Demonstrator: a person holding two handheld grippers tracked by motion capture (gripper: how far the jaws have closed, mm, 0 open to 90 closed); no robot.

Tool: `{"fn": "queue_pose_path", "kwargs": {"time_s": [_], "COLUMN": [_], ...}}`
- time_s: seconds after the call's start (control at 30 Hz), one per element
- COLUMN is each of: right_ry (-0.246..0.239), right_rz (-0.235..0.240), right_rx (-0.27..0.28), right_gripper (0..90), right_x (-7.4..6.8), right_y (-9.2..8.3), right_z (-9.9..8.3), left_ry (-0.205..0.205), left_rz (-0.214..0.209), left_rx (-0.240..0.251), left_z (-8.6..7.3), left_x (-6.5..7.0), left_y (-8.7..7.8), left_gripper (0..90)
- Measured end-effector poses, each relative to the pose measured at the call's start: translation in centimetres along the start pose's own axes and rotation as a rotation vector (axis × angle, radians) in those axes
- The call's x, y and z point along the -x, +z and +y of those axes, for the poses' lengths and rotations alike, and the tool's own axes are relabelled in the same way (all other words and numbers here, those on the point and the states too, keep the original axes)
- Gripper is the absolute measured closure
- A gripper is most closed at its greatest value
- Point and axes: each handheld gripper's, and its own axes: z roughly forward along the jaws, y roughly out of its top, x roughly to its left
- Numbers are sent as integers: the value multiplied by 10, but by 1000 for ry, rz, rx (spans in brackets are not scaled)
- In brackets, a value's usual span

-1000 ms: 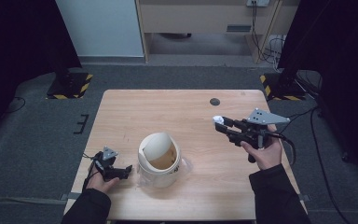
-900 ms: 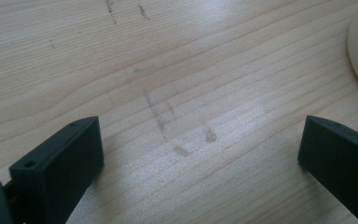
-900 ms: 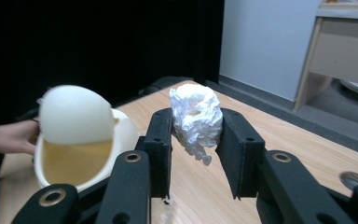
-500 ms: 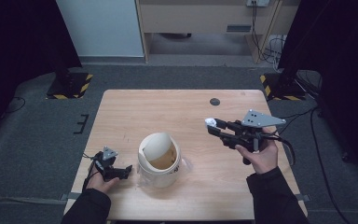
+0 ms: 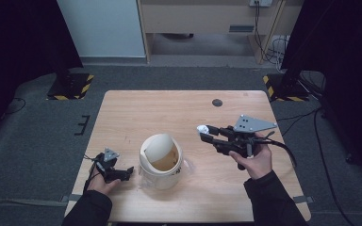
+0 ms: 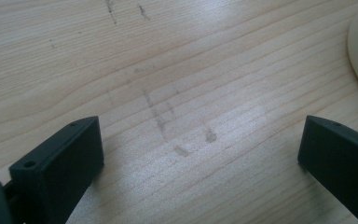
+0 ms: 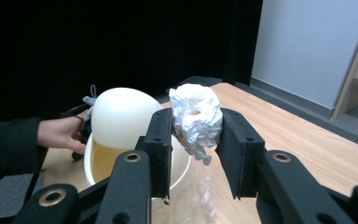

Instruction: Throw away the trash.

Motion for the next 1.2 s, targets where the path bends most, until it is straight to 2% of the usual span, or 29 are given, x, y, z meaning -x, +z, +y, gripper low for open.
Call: {"fn": "queue_pose_path", "kwargs": {"time_s": [0.17,0.23,0.5,1.2], "right_ry": [-11,-9,-8,26], "right_rz": [13,35,71,163], "right_rx": [-5,0,-8,-66], "right_gripper": [659,660,660,664], "right_x": [-3,-7,-15,-30], "right_y": [3,5,13,44], "right_z": [1,2,0,-22], "left_ry": [0,0,0,0], "left_rz": [0,0,0,0], "left_rx": [0,0,0,0], "left_z": [0,0,0,0], "left_x": [0,0,0,0], "left_y": [0,0,0,0], "left_gripper": [0,0,0,0]}}
